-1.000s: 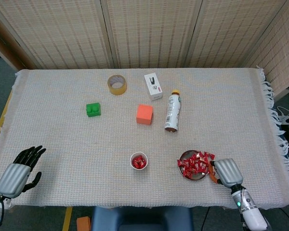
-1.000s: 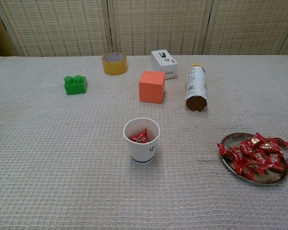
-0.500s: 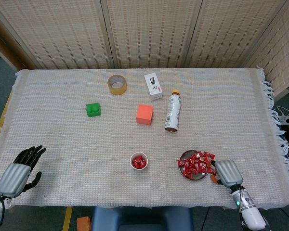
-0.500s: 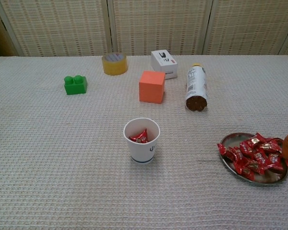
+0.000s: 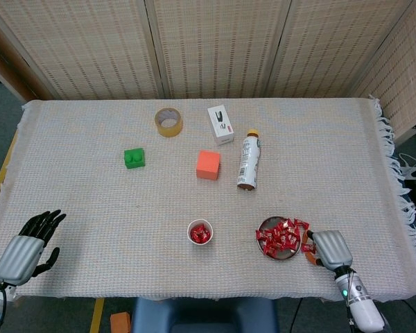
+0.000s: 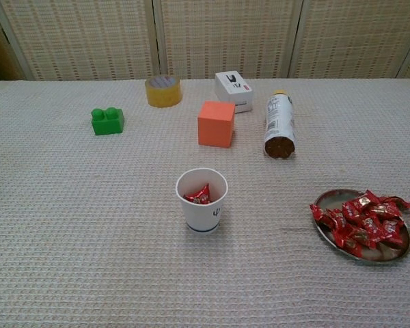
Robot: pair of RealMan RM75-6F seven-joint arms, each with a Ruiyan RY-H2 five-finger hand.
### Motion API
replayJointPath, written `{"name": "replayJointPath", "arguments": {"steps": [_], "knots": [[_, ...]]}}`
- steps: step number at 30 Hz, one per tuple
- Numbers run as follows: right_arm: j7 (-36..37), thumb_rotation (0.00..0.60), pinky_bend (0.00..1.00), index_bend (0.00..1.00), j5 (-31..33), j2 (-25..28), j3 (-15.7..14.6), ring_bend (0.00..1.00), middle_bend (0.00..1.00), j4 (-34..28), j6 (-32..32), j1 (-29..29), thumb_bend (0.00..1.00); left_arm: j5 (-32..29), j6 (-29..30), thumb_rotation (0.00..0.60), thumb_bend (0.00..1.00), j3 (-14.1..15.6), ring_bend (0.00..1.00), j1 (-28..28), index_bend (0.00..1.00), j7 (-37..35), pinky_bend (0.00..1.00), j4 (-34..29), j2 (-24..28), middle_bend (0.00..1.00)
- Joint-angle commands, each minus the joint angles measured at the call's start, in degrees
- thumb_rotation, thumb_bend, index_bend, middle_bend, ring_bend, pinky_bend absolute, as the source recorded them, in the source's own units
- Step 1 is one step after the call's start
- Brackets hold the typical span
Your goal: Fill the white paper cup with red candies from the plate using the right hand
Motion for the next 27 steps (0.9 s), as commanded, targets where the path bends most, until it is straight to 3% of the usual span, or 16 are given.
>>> {"name": "replayJointPath", "arguments": {"steps": [1, 8, 14, 18, 27], "knots": [[0.0, 0.6, 1.0, 0.47, 0.0, 0.0, 0.0, 0.87, 0.92, 0.4, -0.4, -0.1, 0.21, -0.1, -0.2, 0.6, 0.5, 0.0, 0.04, -0.1, 0.0, 0.2, 0.11, 0.0, -0.1, 0.01], [-0.8, 0.6, 1.0, 0.52, 0.9, -0.9, 0.1, 0.87, 0.92, 1.4, -2.1, 0.1, 0.21, -0.4, -0.3, 0.6, 0.5, -0.1, 0.04, -0.1, 0.0, 0.3, 0.11, 0.0, -0.1, 0.01], [-1.2, 0.6, 1.0, 0.66, 0.9, -0.5, 0.6, 0.87, 0.92, 0.6, -1.3, -0.2, 0.21, -0.5, -0.3, 0.6, 0.5, -0.2, 0.04, -0.1, 0.0, 0.4, 0.11, 0.0, -0.2, 0.01], [-0.5, 0.6, 1.0, 0.71, 0.6, 0.9, 0.9, 0.87, 0.92, -1.4, -0.5, -0.5, 0.21, -0.5, -0.4, 0.6, 0.5, -0.1, 0.04, -0.1, 0.0, 0.4, 0.11, 0.0, -0.2, 0.01], [8.3, 0.6, 1.0, 0.71, -3.6, 10.2, 2.9, 0.87, 0.92, -16.7, -2.2, 2.4, 0.21, -0.6, -0.8, 0.6, 0.5, -0.2, 0.04, -0.3, 0.0, 0.6, 0.11, -0.2, -0.3, 0.01]]}}
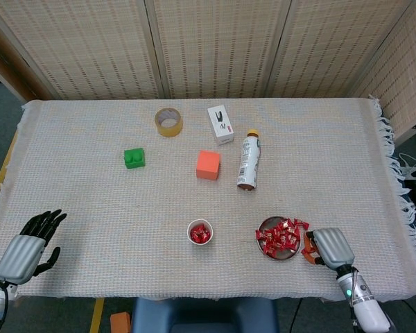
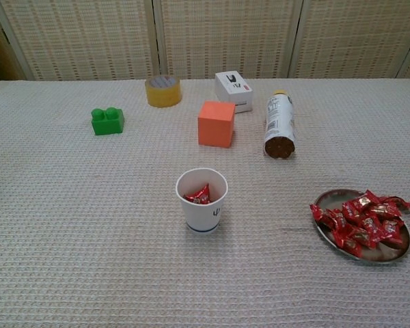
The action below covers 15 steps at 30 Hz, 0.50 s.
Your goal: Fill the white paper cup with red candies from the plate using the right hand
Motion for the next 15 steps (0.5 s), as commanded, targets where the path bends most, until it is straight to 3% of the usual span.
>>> {"name": "replayJointPath", "arguments": {"steps": [1, 4, 8, 15], "knots": [[2.6, 0.6, 1.0, 0.7, -2.1, 4.8, 2.2, 0.87, 0.92, -9.1, -2.6, 3.4, 0.21, 0.0, -0.1, 0.6, 0.5, 0.0, 0.04, -0.1, 0.0, 0.1, 0.11, 0.0, 0.0, 0.01], [-1.9, 0.6, 1.0, 0.69, -1.0, 4.6, 4.9, 0.87, 0.92, -14.3, -4.7, 6.8, 0.21, 0.0, -0.1, 0.6, 0.5, 0.0, 0.04, -0.1, 0.0, 0.0, 0.11, 0.0, 0.0, 0.01], [-10.5, 0.6, 1.0, 0.68, 4.3, 0.3, 9.0, 0.88, 0.92, -19.0, -7.5, 11.9, 0.21, -0.2, 0.0, 0.6, 0.5, -0.1, 0.04, -0.1, 0.0, -0.3, 0.11, 0.0, 0.1, 0.01], [-25.7, 0.6, 1.0, 0.66, 19.1, -12.0, 14.3, 0.88, 0.92, -18.8, -8.5, 21.8, 0.21, -0.4, 0.5, 0.6, 0.49, -0.2, 0.04, 0.2, 0.0, -1.4, 0.11, 0.1, 0.6, 0.01]]}}
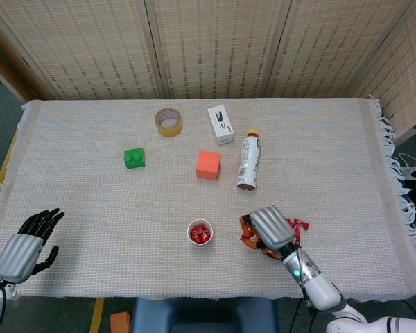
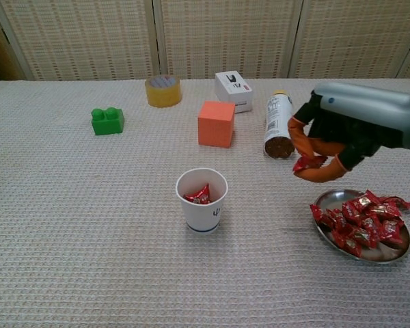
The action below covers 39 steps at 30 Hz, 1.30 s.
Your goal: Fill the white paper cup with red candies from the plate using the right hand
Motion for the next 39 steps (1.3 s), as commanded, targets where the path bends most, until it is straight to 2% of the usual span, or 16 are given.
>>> {"name": "replayJointPath", "arguments": {"steps": [1, 7, 13, 24, 27, 32, 39], "knots": [[-9.6, 0.6, 1.0, 0.65, 10.5, -9.9, 4.4, 0.88, 0.92, 0.4, -0.6, 7.8, 0.21, 0.1, 0.3, 0.6, 0.49, 0.0, 0.04, 0.1, 0.0, -0.5, 0.11, 0.1, 0.2, 0.01], [-13.3, 0.6, 1.0, 0.64, 17.0, -18.9, 6.1, 0.88, 0.92, 5.2, 0.5, 13.8, 0.21, -0.5, 0.1, 0.6, 0.49, -0.2, 0.04, 0.1, 0.0, -1.5, 0.11, 0.1, 0.7, 0.01], [-15.9, 0.6, 1.0, 0.64, 19.9, -23.2, 6.3, 0.88, 0.92, 9.7, 2.6, 17.0, 0.21, 0.0, 0.6, 0.6, 0.5, -0.1, 0.04, 0.3, 0.0, -1.8, 0.11, 0.1, 0.9, 0.01], [-15.8, 0.6, 1.0, 0.63, 20.7, -22.7, 4.7, 0.88, 0.92, 11.2, 4.3, 17.9, 0.21, 0.3, 0.6, 0.6, 0.5, 0.0, 0.04, 0.3, 0.0, -1.9, 0.11, 0.2, 0.9, 0.01], [-16.5, 0.6, 1.0, 0.58, 21.0, -22.5, 4.0, 0.87, 0.92, 11.6, 4.7, 18.2, 0.21, 0.1, 0.5, 0.6, 0.5, 0.0, 0.04, 0.3, 0.0, -1.8, 0.11, 0.1, 0.8, 0.01], [-16.2, 0.6, 1.0, 0.42, 21.2, -21.8, 3.6, 0.87, 0.92, 11.5, 5.0, 18.3, 0.21, 0.0, 0.4, 0.6, 0.5, -0.1, 0.04, 0.2, 0.0, -1.7, 0.11, 0.2, 0.8, 0.01], [-15.8, 0.6, 1.0, 0.36, 21.9, -20.1, 2.9, 0.86, 0.92, 10.7, 4.9, 18.3, 0.21, 0.3, 0.0, 0.6, 0.5, 0.1, 0.04, 0.1, 0.0, -1.5, 0.11, 0.0, 0.7, 0.0]]}}
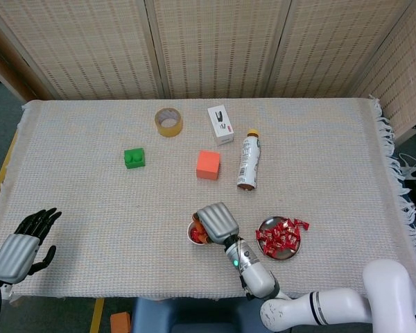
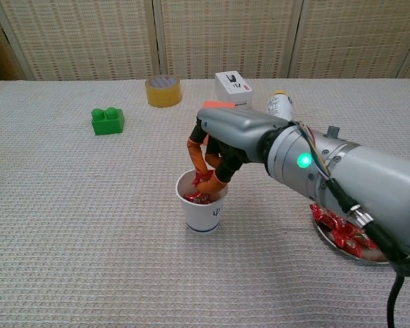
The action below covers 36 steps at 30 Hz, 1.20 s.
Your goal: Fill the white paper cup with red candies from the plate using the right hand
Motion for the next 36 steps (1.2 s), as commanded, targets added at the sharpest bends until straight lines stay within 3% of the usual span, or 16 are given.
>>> {"name": "replayJointPath", "arguments": {"steps": [1, 7, 27, 36], "knots": [[0.0, 0.6, 1.0, 0.35, 0.4, 0.5, -0.3, 0.86, 0.92, -0.2, -0.3, 0.1, 0.21, 0.0, 0.0, 0.6, 0.5, 0.0, 0.04, 0.0, 0.0, 0.2, 0.11, 0.0, -0.1, 0.01], [0.3, 0.6, 1.0, 0.24, 0.5, 1.0, -0.4, 0.86, 0.92, -0.4, -0.4, 0.4, 0.21, -0.1, 0.0, 0.6, 0.5, 0.0, 0.04, 0.0, 0.0, 0.4, 0.11, -0.1, -0.2, 0.01], [0.3, 0.6, 1.0, 0.07, 2.2, 2.6, -1.3, 0.86, 0.92, -1.4, -1.6, 2.4, 0.21, 0.3, 0.4, 0.6, 0.5, -0.1, 0.04, 0.0, 0.0, -0.7, 0.12, 0.3, -0.1, 0.0], [-0.4, 0.6, 1.0, 0.0, 3.0, 3.3, -1.5, 0.86, 0.92, -2.4, -1.1, 3.3, 0.12, 0.8, 0.8, 0.6, 0.5, 0.0, 0.04, 0.0, 0.0, -1.7, 0.12, 0.7, -0.1, 0.0]]}}
